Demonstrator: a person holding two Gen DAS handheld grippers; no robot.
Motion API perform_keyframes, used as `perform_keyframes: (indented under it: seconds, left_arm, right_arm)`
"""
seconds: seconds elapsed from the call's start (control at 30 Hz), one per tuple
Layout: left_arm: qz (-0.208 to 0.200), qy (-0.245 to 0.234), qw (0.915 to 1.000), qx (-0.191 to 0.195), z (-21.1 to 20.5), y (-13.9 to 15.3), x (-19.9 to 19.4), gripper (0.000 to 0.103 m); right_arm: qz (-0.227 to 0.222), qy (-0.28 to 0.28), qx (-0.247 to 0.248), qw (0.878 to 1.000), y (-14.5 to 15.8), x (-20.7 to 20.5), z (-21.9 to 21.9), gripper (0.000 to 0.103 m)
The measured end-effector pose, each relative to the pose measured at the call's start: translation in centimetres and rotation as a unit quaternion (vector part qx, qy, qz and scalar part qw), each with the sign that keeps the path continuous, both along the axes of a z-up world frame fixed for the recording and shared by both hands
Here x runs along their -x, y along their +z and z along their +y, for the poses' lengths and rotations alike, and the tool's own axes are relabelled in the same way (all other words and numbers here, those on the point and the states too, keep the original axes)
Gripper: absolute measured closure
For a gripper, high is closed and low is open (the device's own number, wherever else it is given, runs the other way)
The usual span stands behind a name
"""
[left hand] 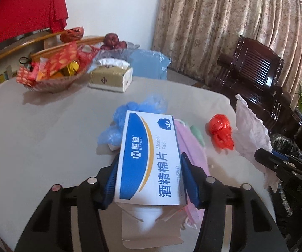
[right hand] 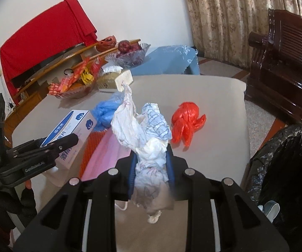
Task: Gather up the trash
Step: 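Carry the white bag and alcohol-pad box over the black bin with both tools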
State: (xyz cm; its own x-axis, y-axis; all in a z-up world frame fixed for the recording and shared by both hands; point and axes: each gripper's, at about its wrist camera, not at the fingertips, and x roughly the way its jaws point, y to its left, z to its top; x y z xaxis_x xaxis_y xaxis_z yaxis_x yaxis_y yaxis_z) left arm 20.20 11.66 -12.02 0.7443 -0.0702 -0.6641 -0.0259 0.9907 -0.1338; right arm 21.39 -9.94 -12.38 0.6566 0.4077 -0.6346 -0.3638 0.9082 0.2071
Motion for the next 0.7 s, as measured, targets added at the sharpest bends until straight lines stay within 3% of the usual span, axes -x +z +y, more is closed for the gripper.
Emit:
perform_keyframes:
  seconds: [0.7]
  left_arm:
    - [-0.051,-0.047,0.9975,-0.004,-5.4,5.8,4.8,0.048]
  right_arm:
    - [-0.061,-0.031,-0.004,0.998,6.3,6.3,-4.8,0.078]
